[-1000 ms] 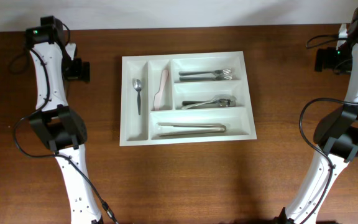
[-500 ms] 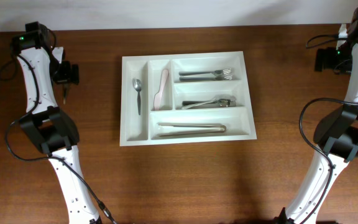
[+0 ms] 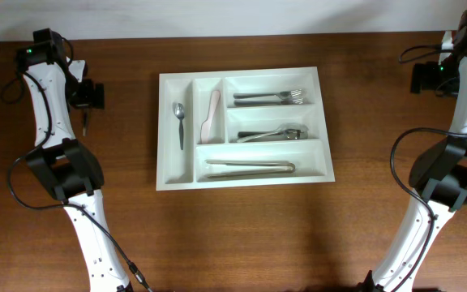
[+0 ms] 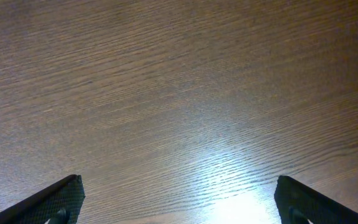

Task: Pack container
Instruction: 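Move the left gripper back left over the second silver spoon, then lower the left gripper and close it on the second spoon, then lift the second spoon and carry it right over the tray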

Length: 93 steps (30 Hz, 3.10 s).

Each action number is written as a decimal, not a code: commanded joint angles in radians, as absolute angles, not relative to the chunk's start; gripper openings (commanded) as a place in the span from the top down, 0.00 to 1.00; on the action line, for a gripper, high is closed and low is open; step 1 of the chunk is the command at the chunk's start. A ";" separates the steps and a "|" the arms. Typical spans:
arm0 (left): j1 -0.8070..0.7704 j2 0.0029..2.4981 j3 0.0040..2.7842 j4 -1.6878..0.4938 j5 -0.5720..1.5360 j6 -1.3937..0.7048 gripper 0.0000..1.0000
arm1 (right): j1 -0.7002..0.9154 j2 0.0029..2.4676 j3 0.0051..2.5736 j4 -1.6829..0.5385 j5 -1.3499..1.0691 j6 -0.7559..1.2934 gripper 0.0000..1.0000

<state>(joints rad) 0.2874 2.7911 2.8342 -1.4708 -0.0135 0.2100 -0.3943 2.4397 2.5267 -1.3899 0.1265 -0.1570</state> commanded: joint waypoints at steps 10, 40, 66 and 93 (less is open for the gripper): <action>0.291 2.844 2.830 -1.462 -0.015 0.237 0.01 | -0.400 2.442 2.523 -1.390 0.124 -0.149 0.01; 0.291 2.891 2.830 -1.440 -0.022 0.237 0.68 | -0.400 2.442 2.523 -1.390 0.124 -0.149 0.01; 0.286 2.890 2.852 -1.509 -0.012 0.152 0.98 | -0.400 2.442 2.523 -1.390 0.124 -0.149 0.01; 0.161 2.501 3.136 -1.688 0.464 0.060 0.98 | -0.400 2.442 2.523 -1.390 0.124 -0.149 0.01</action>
<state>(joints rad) 0.2024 2.5820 3.1195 -1.6867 0.4099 0.0753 -0.3943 2.4397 2.5267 -1.3899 0.1265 -0.1566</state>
